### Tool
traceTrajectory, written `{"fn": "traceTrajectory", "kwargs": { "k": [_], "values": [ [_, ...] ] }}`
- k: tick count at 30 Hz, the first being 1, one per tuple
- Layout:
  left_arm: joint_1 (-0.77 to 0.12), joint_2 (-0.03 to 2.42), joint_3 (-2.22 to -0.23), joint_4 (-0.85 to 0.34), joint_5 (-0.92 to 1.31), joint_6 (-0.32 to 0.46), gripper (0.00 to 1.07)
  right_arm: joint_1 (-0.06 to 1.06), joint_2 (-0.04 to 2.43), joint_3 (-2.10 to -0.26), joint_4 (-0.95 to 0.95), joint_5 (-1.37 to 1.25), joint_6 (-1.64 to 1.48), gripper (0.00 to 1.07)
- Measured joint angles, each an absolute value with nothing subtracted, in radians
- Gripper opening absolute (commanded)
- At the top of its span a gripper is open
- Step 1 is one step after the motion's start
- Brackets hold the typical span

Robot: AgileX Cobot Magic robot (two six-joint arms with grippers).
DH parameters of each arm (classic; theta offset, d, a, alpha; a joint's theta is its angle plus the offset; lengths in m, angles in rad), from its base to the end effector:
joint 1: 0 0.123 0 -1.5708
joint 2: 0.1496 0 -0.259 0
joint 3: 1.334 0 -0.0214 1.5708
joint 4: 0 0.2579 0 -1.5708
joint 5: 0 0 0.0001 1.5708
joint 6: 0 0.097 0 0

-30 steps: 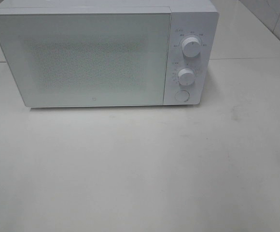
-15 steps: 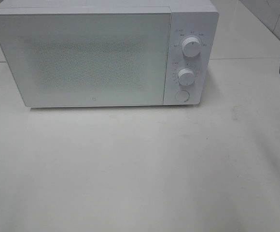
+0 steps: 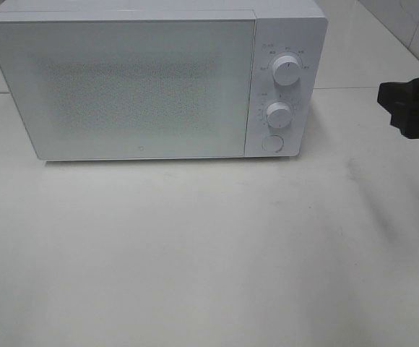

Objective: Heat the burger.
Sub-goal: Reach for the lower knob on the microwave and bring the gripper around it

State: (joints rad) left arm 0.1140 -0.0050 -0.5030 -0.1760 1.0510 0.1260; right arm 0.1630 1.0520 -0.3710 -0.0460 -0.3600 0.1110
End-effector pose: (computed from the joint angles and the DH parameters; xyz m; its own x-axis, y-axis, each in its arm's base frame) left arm 0.0331 -0.0111 0.2809 -0.4301 -0.0116 -0.9027 0.0399 0.9987 -0.0318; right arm 0.2233 0.0383 0.2154 -0.2405 0.0292 -0.9702 -0.1618 0.9843 0.0698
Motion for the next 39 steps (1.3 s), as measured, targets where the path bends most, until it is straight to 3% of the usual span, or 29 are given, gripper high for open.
{"fn": "traceTrajectory", "kwargs": {
  "k": [9,16,18,26,39],
  "values": [
    [0.114,-0.005,-0.503,-0.176,1.051,0.126,1.0,0.2,1.179,-0.305,0.07,-0.608,-0.042,0.74],
    [0.114,-0.005,-0.503,-0.176,1.051,0.126,1.0,0.338,1.277,-0.304,0.231,-0.704,-0.186,0.74],
    [0.114,-0.005,-0.503,-0.176,1.051,0.126,1.0,0.438,1.329,-0.303,0.351,-0.771,-0.234,0.74],
    [0.114,-0.005,-0.503,-0.176,1.051,0.126,1.0,0.634,1.43,-0.303,0.563,-0.94,-0.312,0.74],
    [0.114,-0.005,-0.503,-0.176,1.051,0.127,1.0,0.84,1.603,-0.304,0.838,-1.173,-0.341,0.74]
  ]
}}
